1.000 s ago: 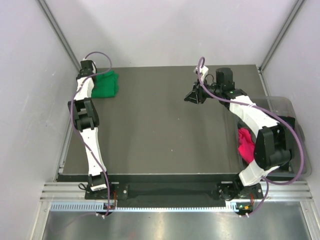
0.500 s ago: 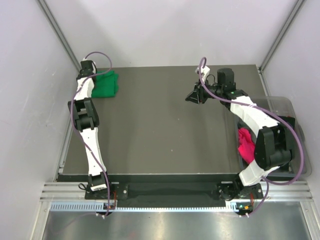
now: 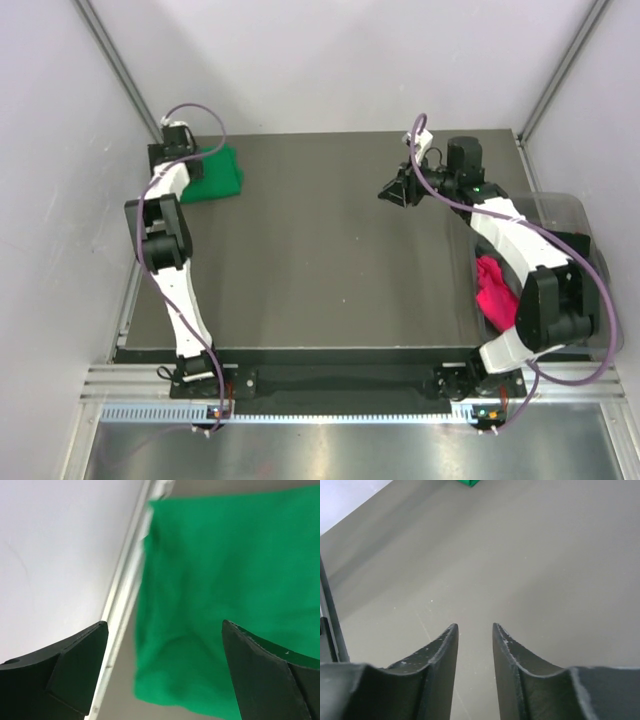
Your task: Fold and stack the t-shirts
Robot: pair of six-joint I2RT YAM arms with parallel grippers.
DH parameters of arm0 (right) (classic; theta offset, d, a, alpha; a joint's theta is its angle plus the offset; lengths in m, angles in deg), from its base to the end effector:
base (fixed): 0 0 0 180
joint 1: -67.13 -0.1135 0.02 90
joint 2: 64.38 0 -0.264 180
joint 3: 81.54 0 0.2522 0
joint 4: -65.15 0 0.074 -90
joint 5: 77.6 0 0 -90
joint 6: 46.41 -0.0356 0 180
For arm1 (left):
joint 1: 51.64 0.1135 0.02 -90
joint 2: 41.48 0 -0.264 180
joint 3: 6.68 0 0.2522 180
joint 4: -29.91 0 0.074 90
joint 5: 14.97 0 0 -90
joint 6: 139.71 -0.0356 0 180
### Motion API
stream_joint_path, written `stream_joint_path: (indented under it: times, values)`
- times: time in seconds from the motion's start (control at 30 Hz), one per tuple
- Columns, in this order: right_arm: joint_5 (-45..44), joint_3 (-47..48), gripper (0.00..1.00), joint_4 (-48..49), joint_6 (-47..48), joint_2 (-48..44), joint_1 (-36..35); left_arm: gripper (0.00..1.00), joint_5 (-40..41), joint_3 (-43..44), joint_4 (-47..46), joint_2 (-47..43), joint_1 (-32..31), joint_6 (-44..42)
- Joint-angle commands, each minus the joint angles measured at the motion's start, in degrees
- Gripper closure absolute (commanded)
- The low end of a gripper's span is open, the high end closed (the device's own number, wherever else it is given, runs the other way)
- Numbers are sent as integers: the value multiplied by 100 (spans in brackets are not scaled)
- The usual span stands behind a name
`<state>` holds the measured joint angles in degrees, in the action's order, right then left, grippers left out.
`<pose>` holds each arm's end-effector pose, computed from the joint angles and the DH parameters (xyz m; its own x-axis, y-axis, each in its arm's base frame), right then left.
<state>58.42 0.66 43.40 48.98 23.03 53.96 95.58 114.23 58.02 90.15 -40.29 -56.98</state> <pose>0.3323 0.1041 0.3096 -0.3660 -0.1526 -0.9180 -0.8207 0.5180 0.2411 0.5140 0.1159 0.1966 -0.6671 -0.0130 -0.7449 -0.3710 0.8729 0.3169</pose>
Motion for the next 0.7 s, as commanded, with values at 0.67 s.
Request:
stream_joint_path:
  times: [0.67]
  values:
    - [-515,-498,57,201,358,-1306,446,24,-3091,331,2150,-553,-1109,33]
